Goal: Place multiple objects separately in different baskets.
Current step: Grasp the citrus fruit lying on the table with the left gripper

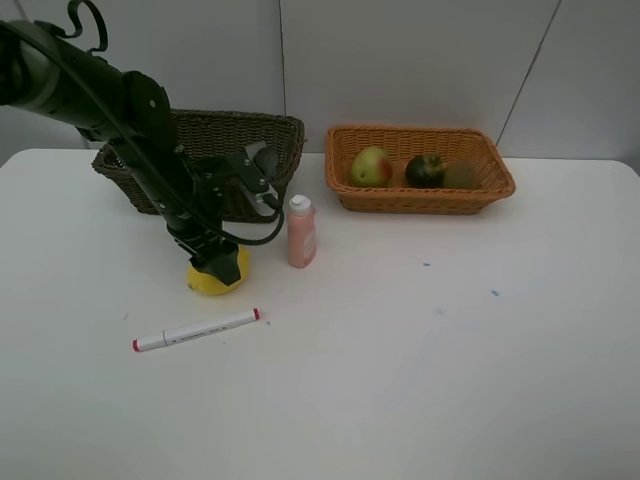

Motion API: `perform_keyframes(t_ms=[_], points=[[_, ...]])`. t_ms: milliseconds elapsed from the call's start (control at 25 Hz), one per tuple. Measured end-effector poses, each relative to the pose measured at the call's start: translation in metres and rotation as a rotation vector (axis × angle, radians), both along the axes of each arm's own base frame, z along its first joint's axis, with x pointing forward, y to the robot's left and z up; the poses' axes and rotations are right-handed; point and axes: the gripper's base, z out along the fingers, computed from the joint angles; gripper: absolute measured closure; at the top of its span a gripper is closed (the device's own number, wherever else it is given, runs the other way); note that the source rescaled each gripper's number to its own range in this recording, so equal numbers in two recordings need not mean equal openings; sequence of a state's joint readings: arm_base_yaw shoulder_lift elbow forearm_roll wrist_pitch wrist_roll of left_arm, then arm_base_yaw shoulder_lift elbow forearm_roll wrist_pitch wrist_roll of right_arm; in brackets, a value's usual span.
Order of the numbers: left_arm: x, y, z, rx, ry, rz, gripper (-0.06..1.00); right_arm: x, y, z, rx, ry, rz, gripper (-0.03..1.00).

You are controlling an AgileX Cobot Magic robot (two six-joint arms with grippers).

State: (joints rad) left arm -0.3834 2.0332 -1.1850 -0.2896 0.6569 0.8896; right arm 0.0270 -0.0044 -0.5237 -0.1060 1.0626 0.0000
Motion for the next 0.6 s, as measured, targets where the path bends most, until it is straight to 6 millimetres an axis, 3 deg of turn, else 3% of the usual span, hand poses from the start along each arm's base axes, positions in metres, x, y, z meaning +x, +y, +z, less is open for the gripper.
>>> perform_keyframes(t_ms=[440, 520, 600], points=[[0.007, -0.003, -0.017, 0.016, 0.048, -0.008, 0.03, 0.000, 0.000, 0.000, 0.000, 0.000, 0.000, -0.03], [0.006, -0.003, -0.018, 0.019, 0.061, -0.011, 0.08, 0.000, 0.000, 0.000, 0.000, 0.000, 0.000, -0.03], [0.004, -0.003, -0.017, 0.022, 0.081, -0.015, 0.20, 0.000, 0.000, 0.000, 0.000, 0.000, 0.000, -0.03]])
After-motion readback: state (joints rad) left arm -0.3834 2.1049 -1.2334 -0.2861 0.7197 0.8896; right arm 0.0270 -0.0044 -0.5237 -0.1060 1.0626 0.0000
